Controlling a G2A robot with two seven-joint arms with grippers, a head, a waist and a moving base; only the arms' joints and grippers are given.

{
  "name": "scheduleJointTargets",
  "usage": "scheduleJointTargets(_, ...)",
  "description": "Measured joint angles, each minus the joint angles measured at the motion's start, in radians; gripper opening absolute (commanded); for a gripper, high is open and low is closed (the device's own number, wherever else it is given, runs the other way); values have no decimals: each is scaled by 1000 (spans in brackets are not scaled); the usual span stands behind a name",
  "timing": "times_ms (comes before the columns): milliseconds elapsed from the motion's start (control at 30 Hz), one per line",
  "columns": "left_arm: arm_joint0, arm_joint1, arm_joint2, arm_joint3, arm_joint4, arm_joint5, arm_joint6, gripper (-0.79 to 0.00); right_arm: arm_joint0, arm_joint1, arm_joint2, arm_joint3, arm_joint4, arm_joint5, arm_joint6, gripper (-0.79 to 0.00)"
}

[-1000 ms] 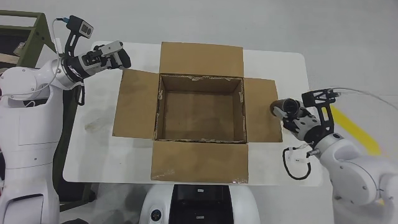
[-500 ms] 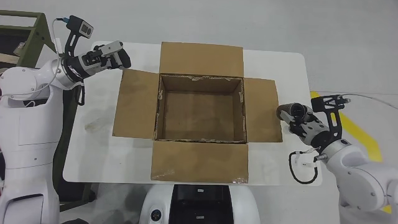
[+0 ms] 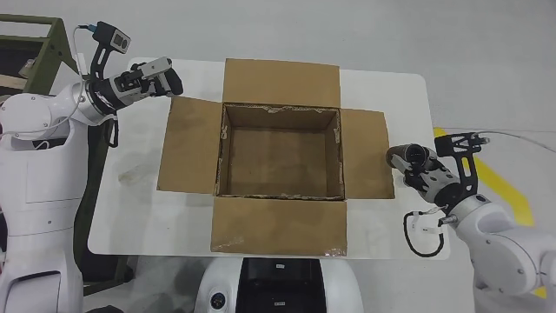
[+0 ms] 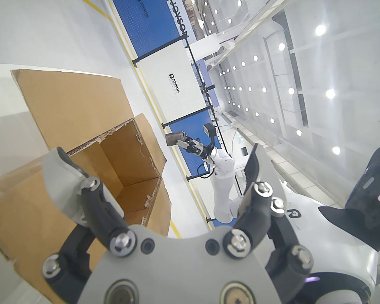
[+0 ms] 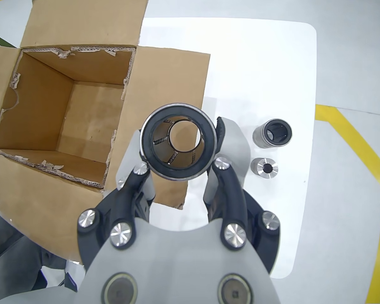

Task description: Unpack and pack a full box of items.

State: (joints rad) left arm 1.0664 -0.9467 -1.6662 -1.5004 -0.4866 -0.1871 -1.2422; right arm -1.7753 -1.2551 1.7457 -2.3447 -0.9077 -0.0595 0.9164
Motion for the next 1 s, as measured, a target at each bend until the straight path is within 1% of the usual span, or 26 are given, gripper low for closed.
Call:
scheduleJointTargets(167,0,0,0,0,0,0,0,0,-59,5,48,-6,-8,-39,-30,-785)
scheduleJointTargets(367,0,0,0,0,0,0,0,0,-154,7,98,-5,-30,-93,-106,-785)
scheduleJointTargets(700,0,0,0,0,0,0,0,0,-290,6,139,1,-60,-84,-171,-785)
scheduleJointTargets(833,0,0,0,0,0,0,0,0,-313,6,130,39,-86,-102,-205,-785)
scheduleJointTargets(1000,0,0,0,0,0,0,0,0,-309,8,99,104,-130,-121,-241,-785)
